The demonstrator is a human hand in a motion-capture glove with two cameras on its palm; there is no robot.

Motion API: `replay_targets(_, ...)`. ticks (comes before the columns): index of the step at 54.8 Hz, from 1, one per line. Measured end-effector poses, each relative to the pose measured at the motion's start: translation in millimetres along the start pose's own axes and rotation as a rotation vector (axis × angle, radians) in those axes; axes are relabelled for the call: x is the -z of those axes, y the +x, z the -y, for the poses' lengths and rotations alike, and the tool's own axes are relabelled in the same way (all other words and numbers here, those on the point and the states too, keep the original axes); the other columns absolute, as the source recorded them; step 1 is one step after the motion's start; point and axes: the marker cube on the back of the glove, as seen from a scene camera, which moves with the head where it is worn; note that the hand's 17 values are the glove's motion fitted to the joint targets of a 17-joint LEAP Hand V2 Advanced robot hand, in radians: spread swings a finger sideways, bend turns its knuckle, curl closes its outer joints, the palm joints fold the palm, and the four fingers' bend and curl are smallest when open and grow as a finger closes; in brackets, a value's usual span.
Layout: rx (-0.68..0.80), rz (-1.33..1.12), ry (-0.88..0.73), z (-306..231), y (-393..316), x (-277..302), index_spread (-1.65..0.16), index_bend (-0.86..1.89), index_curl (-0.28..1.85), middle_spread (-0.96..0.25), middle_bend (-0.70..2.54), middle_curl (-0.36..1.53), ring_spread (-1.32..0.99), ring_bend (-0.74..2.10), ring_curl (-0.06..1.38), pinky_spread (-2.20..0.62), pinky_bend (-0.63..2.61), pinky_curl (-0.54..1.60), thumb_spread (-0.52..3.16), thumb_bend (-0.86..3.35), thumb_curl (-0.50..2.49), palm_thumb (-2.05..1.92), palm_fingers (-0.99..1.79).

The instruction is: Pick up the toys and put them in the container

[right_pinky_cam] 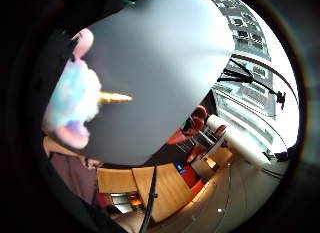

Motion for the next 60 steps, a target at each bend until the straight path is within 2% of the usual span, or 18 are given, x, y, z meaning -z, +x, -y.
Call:
replay_targets(5,0.032,0.029,0.02,8,1,-20,-0.13,0.08,0.1,0.04,0.18,0.28,0.0,0.37,0.3,0.01,0.78,0.3,1.3,0.06,0.35,0.17,-0.23)
replay_targets(9,0.037,0.059,0.109,15,0,-22,-0.13,0.12,0.11,0.01,0.24,0.31,-0.03,0.47,0.33,-0.02,0.79,0.31,1.38,0.14,0.39,0.31,0.04)
replay_targets(10,0.031,0.053,0.133,17,0,-21,-0.14,0.24,0.13,-0.02,0.31,0.33,-0.09,0.53,0.34,-0.08,0.79,0.3,1.41,0.18,0.4,0.37,0.32)
replay_targets(11,0.022,0.042,0.153,19,1,-20,-0.14,0.23,0.13,-0.03,0.33,0.33,-0.11,0.51,0.31,-0.09,0.77,0.27,1.43,0.2,0.41,0.38,0.38)
replay_targets(15,-0.003,-0.003,0.179,25,-3,-16,-0.16,0.22,0.15,-0.09,0.36,0.36,-0.2,0.65,0.34,-0.2,0.87,0.3,1.4,0.24,0.46,0.51,0.7)
replay_targets(21,0.006,-0.001,0.086,32,-8,-15,-0.23,0.5,0.23,-0.18,0.58,0.46,-0.32,0.75,0.4,-0.31,0.81,0.32,1.16,0.24,0.57,0.61,1.18)
replay_targets(23,0.022,0.021,0.046,32,-9,-13,-0.24,0.6,0.28,-0.19,0.65,0.5,-0.35,0.78,0.43,-0.33,0.81,0.34,1.1,0.24,0.6,0.63,1.21)
replay_targets(24,0.031,0.034,0.025,32,-10,-11,-0.24,0.58,0.28,-0.21,0.63,0.5,-0.36,0.78,0.44,-0.34,0.82,0.35,1.08,0.23,0.61,0.63,1.09)
replay_targets(25,0.04,0.046,0.003,32,-11,-9,-0.25,0.67,0.32,-0.21,0.7,0.53,-0.37,0.82,0.47,-0.35,0.82,0.36,1.05,0.24,0.63,0.65,1.24)
replay_targets(28,0.054,0.053,-0.043,30,-15,-3,-0.26,0.82,0.38,-0.22,0.82,0.59,-0.39,0.89,0.5,-0.37,0.82,0.37,0.96,0.23,0.67,0.65,1.31)
replay_targets(29,0.057,0.047,-0.05,29,-18,-1,-0.26,0.79,0.38,-0.23,0.81,0.59,-0.41,0.88,0.5,-0.37,0.84,0.39,0.96,0.23,0.68,0.66,1.13)
replay_targets(30,0.062,0.04,-0.054,27,-20,3,-0.26,0.89,0.42,-0.23,0.87,0.62,-0.41,0.94,0.53,-0.37,0.83,0.39,0.91,0.22,0.69,0.65,1.31)
replay_targets(37,0.091,0.059,-0.052,10,-33,40,-0.25,1.08,0.52,-0.22,1.04,0.71,-0.42,1.06,0.6,-0.39,0.91,0.43,0.71,0.2,0.77,0.64,1.24)
replay_targets(47,0.078,0.068,0.103,-20,-41,118,-0.23,1.2,0.63,-0.21,1.17,0.78,-0.42,1.17,0.67,-0.4,1.0,0.5,0.49,0.19,0.87,0.63,1.14)
replay_targets(51,0.129,0.064,0.165,-34,-43,155,-0.22,1.22,0.66,-0.2,1.19,0.8,-0.42,1.19,0.68,-0.39,1.02,0.51,0.43,0.19,0.9,0.63,1.11)
replay_targets(57,0.231,-0.08,0.292,-48,-40,205,-0.21,1.24,0.69,-0.19,1.22,0.82,-0.41,1.22,0.7,-0.39,1.05,0.54,0.34,0.19,0.94,0.63,1.09)
replay_targets(60,0.167,0.014,0.337,-50,-55,230,-0.2,1.24,0.71,-0.19,1.23,0.83,-0.41,1.23,0.71,-0.39,1.05,0.54,0.3,0.19,0.96,0.62,1.08)
